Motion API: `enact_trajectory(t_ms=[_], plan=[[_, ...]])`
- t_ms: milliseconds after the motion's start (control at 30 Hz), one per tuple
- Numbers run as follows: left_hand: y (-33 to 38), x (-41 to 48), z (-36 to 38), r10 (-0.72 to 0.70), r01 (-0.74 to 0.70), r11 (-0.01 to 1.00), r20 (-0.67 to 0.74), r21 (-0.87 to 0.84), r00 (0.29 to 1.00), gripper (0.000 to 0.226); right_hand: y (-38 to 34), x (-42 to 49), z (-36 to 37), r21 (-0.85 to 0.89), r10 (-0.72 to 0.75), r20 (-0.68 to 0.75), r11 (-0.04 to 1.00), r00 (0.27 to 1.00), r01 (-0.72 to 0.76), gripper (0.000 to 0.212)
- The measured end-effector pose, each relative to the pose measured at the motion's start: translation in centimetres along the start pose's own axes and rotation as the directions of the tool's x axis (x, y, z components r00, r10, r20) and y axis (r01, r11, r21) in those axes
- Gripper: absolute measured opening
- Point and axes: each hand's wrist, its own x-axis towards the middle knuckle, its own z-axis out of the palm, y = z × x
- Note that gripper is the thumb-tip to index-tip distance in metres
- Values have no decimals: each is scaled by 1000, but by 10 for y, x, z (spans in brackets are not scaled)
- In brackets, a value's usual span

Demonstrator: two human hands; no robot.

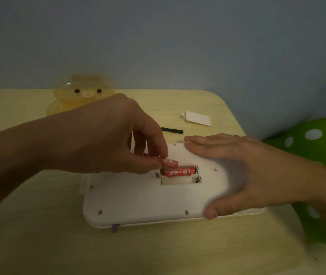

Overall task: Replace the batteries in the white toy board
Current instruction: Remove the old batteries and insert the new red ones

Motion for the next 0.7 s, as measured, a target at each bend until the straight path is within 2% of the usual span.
enact_trajectory(t_ms=[33,100,267,500,600,700], plan=[[1,1,5,9,-9,1000,11,-24,1000,29,-14,-6,-12,-5,-114,33,993,993,114,124],[2,4,14,42,-42,999,9,-18,999,17,-23,-4,-23,-67,-101,4,993,995,101,123],[0,7,31,88,-88,996,-32,6,996,16,-16,-4,-20,-15,-99,-21,995,995,99,121],[-10,5,23,47,-39,995,85,-88,995,35,-12,-2,-20,-40,-110,-11,993,994,110,122],[-17,5,21,46,-32,989,96,-141,994,21,-11,-1,-20,-51,-107,3,993,994,107,122],[-19,8,22,58,-44,988,88,-149,994,18,-11,-2,-20,-52,-105,5,993,994,105,123]])
